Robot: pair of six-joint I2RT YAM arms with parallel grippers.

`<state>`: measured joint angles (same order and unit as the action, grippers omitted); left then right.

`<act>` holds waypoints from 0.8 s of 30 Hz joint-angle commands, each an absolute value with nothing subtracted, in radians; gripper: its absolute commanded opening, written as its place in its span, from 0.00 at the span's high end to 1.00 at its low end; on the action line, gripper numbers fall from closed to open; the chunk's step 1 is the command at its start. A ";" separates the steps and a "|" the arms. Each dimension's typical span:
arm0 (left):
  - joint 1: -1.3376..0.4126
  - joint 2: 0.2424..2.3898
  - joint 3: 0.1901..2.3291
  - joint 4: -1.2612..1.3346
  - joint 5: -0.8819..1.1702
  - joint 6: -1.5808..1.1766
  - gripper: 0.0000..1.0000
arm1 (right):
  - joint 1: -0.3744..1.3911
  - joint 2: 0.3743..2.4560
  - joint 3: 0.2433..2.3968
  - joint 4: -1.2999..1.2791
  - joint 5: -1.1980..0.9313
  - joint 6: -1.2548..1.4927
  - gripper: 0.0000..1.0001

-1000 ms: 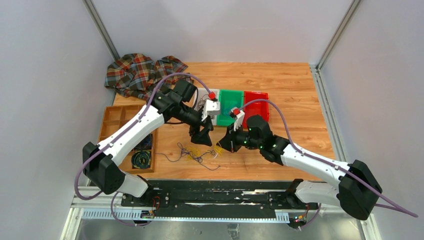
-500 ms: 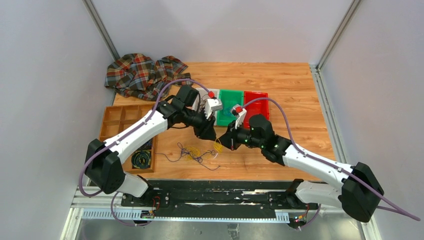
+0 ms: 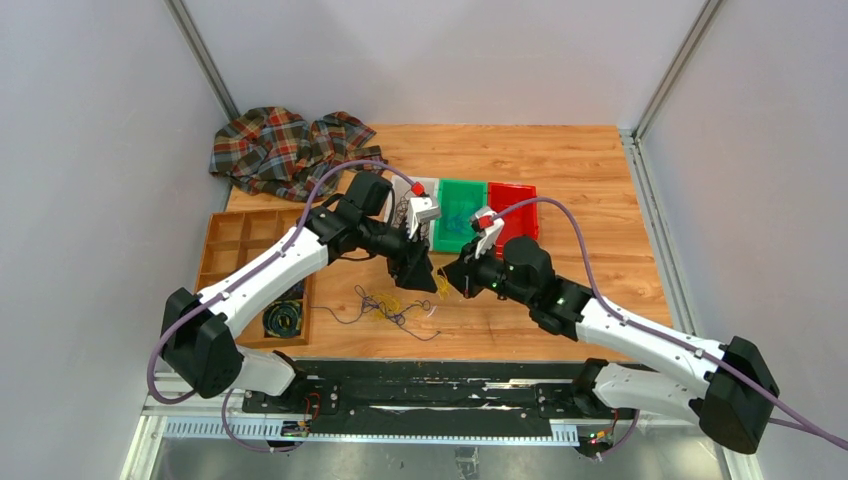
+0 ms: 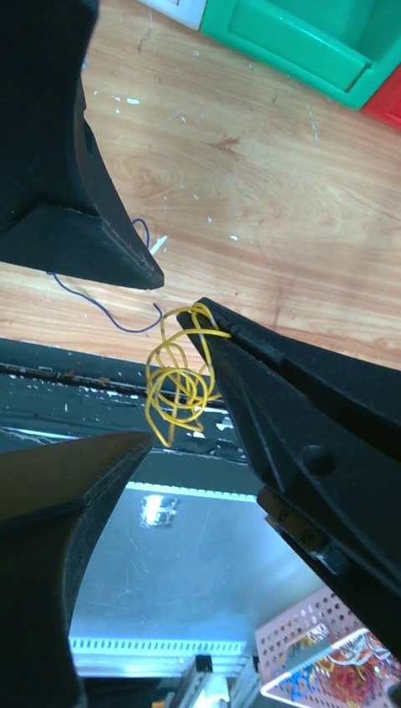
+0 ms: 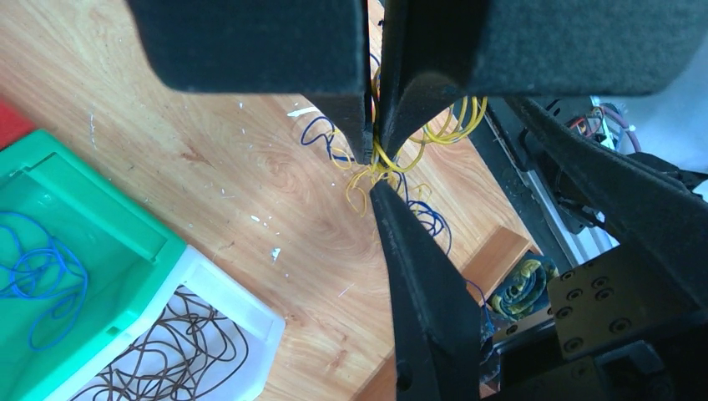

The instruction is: Untangle the cables

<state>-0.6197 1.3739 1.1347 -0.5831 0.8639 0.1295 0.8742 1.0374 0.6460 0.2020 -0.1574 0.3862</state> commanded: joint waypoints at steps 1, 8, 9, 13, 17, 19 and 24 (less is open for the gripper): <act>-0.627 1.358 1.147 -0.528 0.909 0.064 0.31 | 0.941 1.019 0.689 0.161 -0.002 0.333 0.99; -0.627 1.361 1.151 -0.488 0.886 0.024 0.39 | 1.038 1.024 0.717 0.150 0.173 0.309 0.99; -0.627 1.360 1.148 -0.492 0.867 0.031 0.44 | 1.042 1.021 0.718 0.150 0.184 0.312 0.99; -0.627 1.354 1.129 -0.521 0.810 0.052 0.57 | 1.044 0.997 0.705 0.161 0.218 0.317 0.99; -0.626 1.330 1.134 -0.556 0.786 0.078 0.73 | 1.043 0.985 0.707 0.149 0.235 0.305 0.99; -0.626 1.323 1.156 -0.580 0.761 0.098 0.88 | 1.043 0.983 0.704 0.144 0.241 0.300 0.99; -0.626 1.324 1.228 -0.659 0.619 0.172 0.99 | 1.043 0.971 0.698 0.112 0.243 0.295 0.99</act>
